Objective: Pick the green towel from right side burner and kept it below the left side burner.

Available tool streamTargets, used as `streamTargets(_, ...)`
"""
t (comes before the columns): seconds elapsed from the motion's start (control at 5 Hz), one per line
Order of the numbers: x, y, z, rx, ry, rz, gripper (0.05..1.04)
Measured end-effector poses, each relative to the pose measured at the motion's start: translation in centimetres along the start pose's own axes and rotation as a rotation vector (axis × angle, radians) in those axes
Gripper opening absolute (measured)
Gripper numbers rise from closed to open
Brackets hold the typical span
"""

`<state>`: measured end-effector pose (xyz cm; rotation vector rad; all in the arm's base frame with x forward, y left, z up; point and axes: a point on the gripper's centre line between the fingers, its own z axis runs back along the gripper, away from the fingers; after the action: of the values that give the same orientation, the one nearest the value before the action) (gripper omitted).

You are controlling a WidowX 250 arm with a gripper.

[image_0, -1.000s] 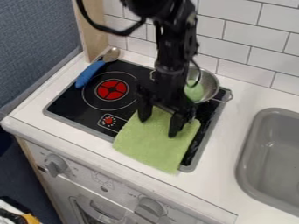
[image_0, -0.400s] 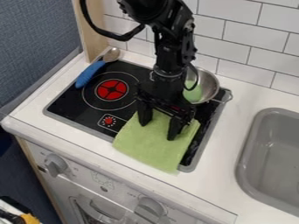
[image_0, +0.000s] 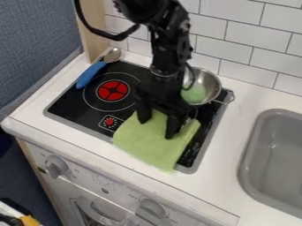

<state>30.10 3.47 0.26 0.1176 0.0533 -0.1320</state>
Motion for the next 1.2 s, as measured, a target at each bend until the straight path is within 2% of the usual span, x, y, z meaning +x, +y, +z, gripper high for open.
streamTargets(0.4,-1.5,6.6,-0.7,0.003,-0.019,0.059,1.001)
streamTargets(0.6,-2.3,8.9,-0.8,0.02,-0.02,0.049,1.003)
streamTargets(1.2,-3.8,11.6,-1.1,0.023,-0.015,0.01,1.002)
